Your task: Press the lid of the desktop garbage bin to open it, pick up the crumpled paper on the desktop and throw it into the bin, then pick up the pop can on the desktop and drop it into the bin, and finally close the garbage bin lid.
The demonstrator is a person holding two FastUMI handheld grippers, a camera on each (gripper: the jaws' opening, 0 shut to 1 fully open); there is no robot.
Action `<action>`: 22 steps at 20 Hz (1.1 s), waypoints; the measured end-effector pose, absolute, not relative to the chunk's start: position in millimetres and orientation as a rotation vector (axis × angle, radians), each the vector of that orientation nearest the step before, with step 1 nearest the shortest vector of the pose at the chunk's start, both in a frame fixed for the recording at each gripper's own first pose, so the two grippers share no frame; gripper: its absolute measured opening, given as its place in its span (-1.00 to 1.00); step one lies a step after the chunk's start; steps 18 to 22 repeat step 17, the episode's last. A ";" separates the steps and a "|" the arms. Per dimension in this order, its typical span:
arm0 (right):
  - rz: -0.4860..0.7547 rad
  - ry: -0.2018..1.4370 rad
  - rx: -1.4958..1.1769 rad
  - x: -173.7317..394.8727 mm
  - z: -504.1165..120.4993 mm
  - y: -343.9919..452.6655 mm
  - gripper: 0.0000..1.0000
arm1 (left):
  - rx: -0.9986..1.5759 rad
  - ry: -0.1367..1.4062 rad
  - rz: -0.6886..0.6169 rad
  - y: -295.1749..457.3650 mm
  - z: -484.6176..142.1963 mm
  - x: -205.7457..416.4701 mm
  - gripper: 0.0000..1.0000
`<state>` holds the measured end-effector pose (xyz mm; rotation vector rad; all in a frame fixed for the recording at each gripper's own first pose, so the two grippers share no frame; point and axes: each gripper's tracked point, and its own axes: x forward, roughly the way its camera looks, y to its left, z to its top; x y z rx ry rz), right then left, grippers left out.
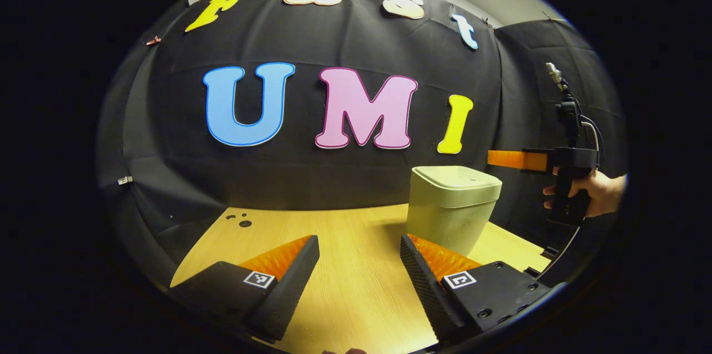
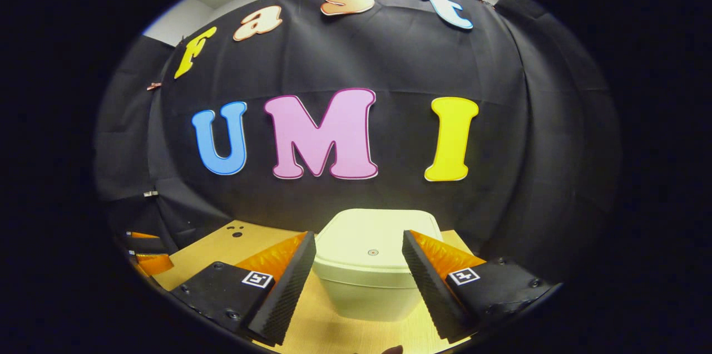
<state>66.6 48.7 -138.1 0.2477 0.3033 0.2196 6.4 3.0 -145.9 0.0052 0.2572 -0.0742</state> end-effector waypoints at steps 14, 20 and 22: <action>0.284 0.284 0.191 -22.0 -141.0 101.0 0.95 | 0.012 0.262 -0.064 4.4 -141.2 3.2 0.89; 0.289 0.276 0.201 -23.2 -138.5 101.8 0.95 | 0.019 0.271 -0.059 5.7 -142.0 2.6 0.89; 0.289 0.276 0.201 -23.2 -138.5 101.8 0.95 | 0.019 0.271 -0.059 5.7 -142.0 2.6 0.89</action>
